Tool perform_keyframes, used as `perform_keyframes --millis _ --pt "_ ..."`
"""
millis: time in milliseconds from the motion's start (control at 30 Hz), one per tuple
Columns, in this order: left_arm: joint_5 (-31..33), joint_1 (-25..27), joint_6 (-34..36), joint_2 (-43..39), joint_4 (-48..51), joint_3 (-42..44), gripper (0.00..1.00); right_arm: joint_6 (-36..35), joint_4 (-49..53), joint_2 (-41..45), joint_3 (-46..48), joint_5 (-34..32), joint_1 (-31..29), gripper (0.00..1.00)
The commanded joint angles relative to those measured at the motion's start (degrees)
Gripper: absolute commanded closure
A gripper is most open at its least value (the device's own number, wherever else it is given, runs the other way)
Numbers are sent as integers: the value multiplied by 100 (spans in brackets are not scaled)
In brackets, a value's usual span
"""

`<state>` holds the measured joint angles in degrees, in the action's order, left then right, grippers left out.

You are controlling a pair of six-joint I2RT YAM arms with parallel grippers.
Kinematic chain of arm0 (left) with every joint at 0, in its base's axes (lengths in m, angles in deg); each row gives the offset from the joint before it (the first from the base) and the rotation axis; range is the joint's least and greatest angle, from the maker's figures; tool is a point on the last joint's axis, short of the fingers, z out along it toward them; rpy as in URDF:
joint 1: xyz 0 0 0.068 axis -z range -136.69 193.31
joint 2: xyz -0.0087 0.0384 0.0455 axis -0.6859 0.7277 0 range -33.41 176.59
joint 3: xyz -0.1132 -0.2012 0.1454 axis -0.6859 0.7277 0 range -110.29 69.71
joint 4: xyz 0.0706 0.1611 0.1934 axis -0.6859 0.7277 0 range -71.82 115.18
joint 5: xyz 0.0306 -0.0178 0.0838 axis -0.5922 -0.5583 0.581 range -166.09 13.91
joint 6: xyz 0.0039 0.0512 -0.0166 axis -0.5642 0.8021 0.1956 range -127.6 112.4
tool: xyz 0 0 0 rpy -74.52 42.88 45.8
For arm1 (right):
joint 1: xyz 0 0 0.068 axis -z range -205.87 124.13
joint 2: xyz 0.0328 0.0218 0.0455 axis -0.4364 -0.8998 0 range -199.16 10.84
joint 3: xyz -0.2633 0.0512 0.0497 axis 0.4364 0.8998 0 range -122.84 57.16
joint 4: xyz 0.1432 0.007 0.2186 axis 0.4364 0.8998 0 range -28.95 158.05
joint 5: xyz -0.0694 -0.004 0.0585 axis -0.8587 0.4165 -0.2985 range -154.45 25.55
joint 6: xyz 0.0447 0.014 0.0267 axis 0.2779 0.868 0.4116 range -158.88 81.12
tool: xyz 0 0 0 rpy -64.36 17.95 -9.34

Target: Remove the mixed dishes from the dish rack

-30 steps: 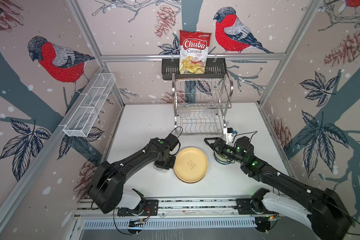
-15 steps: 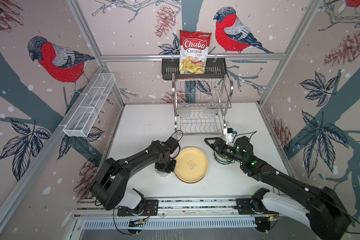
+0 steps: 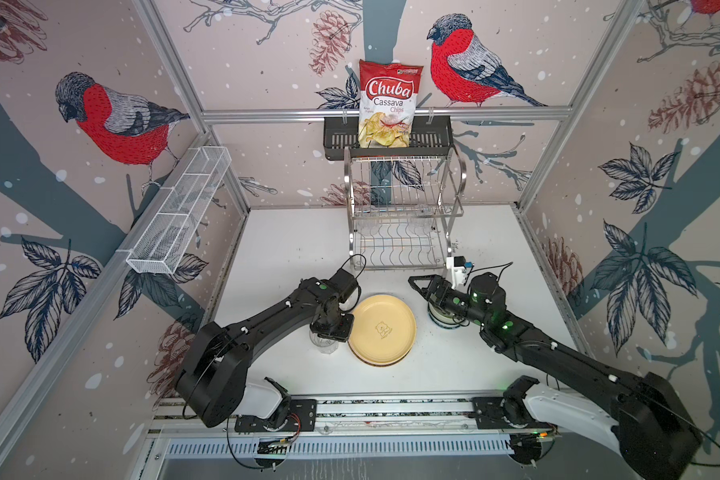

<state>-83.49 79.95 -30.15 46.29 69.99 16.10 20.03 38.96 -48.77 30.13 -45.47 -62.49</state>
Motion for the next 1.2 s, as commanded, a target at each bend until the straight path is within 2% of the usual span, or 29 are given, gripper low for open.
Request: perform_keyframes --millis 0,100,167,467,667,833,967,1067,1167 --pt "196 -8 -108 -183 447 -262 49 -59 -66 -4 -52 54 -2 1" --pt "315 -8 -165 -363 677 -476 39 -228 131 -29 -184 -21 -1 1" --pt "361 -8 -205 -470 785 -600 35 -386 320 -66 -319 -110 -3 1" --pt "652 -8 -346 -928 811 -1167 34 -1127 917 -510 -961 -392 -20 1" --pt "1178 -23 -449 -1232 -218 -883 35 -1471 1158 -763 -1296 -572 -102 1" --pt "1458 -111 -616 -1608 -1918 -327 25 -1974 1628 -967 -1703 -1200 -320 1" --pt "1723 -306 -591 -1563 -2731 -100 19 -2386 1767 -1084 -1837 -1888 -649 1" --pt "1611 -530 -579 -1369 -3195 3 13 -2616 1752 -1174 -1816 -2415 -907 1" --pt "1140 -838 -538 -1021 -3517 61 8 -2837 1680 -1341 -1793 -2762 -1048 1"
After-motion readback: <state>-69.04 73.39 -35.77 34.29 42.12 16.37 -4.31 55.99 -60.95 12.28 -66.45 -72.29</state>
